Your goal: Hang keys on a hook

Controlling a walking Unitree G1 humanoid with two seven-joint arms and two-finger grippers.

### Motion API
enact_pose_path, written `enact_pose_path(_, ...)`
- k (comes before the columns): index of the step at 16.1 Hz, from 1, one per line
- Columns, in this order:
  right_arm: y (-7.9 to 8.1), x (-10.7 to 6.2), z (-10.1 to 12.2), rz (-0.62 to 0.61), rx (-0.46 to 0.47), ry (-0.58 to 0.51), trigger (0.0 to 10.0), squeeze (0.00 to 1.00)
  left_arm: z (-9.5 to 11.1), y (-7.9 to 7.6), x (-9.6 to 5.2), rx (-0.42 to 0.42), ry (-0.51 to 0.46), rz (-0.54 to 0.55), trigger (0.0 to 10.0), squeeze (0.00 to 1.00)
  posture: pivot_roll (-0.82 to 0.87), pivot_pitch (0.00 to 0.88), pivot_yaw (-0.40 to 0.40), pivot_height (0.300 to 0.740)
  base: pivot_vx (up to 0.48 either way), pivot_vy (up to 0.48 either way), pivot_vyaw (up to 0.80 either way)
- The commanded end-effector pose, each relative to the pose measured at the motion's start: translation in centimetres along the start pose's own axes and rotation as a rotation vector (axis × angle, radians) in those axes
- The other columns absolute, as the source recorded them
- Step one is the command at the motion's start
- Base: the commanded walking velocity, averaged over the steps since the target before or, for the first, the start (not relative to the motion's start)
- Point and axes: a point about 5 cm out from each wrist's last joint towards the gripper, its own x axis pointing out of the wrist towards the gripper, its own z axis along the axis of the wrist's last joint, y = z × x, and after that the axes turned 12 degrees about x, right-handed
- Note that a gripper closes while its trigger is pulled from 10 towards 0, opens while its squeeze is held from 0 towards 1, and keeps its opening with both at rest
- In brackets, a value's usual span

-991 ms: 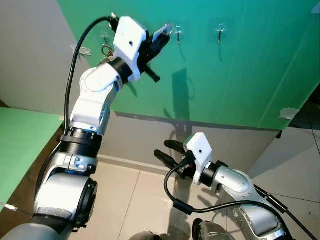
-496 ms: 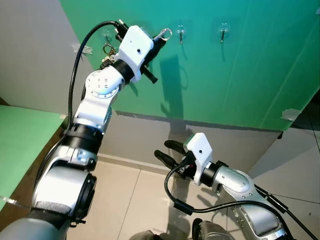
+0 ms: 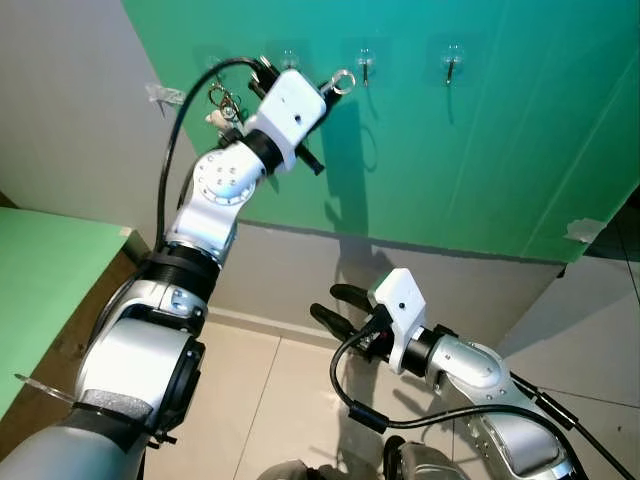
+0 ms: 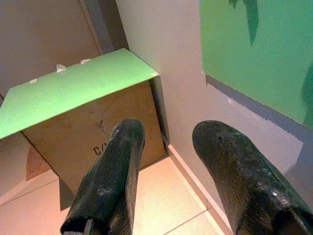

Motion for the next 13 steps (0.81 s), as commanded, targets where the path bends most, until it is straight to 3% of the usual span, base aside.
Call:
enact_pose_path(1, 0.4, 0.1, 0.3, 0.012, 0.001, -0.010, 10.0, 0.00, 0.4, 0.2, 0.3, 0.020, -0.018, -0.006, 0.0, 0.00, -0.23, 0.080, 0.151, 0.720, 0.000, 0.000, 0.00)
enact_pose_path(4, 0.4, 0.1, 0.2, 0.014, 0.004, -0.008, 10.0, 0.00, 0.0, -0.6, 0.5, 0.012, -0.009, -0.029, 0.0, 0.00, -0.23, 0.083, 0.151, 0.720, 0.000, 0.000, 0.00)
enact_pose_path(10, 0.5, 0.0, 0.1, 0.011, 0.010, -0.007, 10.0, 0.00, -1.8, -2.3, -0.6, -0.035, 0.053, -0.043, 0.0, 0.00, -0.23, 0.083, 0.153, 0.720, 0.000, 0.000, 0.00)
enact_pose_path(13, 0.4, 0.0, 0.2, 0.014, 0.007, -0.005, 10.0, 0.00, -1.3, -1.6, -0.7, -0.033, 0.018, -0.006, 0.0, 0.00, -0.23, 0.082, 0.150, 0.720, 0.000, 0.000, 0.00)
